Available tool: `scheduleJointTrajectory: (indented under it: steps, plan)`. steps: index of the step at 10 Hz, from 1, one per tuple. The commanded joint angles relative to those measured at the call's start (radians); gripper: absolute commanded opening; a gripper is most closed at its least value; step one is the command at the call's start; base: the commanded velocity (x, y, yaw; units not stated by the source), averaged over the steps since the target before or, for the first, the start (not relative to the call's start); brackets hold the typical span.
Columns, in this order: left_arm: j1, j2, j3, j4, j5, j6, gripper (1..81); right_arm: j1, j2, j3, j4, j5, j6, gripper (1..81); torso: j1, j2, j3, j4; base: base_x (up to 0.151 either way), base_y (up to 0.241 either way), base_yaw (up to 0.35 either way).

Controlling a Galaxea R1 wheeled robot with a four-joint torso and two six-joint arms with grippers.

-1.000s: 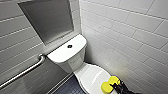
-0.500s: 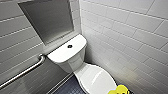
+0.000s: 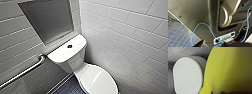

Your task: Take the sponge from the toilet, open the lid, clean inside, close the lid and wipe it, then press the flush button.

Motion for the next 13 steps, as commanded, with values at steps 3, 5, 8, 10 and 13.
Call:
scheduleJointTrajectory:
  steps: [3, 5, 8, 10, 13]
  plan:
    - [0.018, -0.015, 0.045, 0.007, 0.081, 0.018, 81.1, 0.061, -0.211, 0.328, -0.172, -0.005, -0.013, 1.0, 0.000, 0.000, 0.000, 0.000, 0.000, 0.000, 0.000]
    - [0.008, -0.013, 0.043, 0.007, 0.081, 0.016, 81.1, 0.231, -0.158, 0.284, -0.171, -0.181, -0.026, 1.0, 0.000, 0.000, 0.000, 0.000, 0.000, 0.000, 0.000]
    - [0.005, -0.013, 0.042, 0.007, 0.081, 0.016, 81.1, 0.440, -0.026, 0.175, -0.162, -0.341, -0.024, 1.0, 0.000, 0.000, 0.000, 0.000, 0.000, 0.000, 0.000]
    - [0.005, -0.016, 0.040, 0.006, 0.081, 0.016, 81.1, 0.532, 0.094, 0.059, -0.160, -0.424, -0.013, 1.0, 0.000, 0.000, 0.000, 0.000, 0.000, 0.000, 0.000]
    - [0.007, -0.018, 0.040, 0.003, 0.082, 0.015, 81.1, 0.577, 0.294, -0.113, -0.169, -0.431, -0.012, 1.0, 0.000, 0.000, 0.000, 0.000, 0.000, 0.000, 0.000]
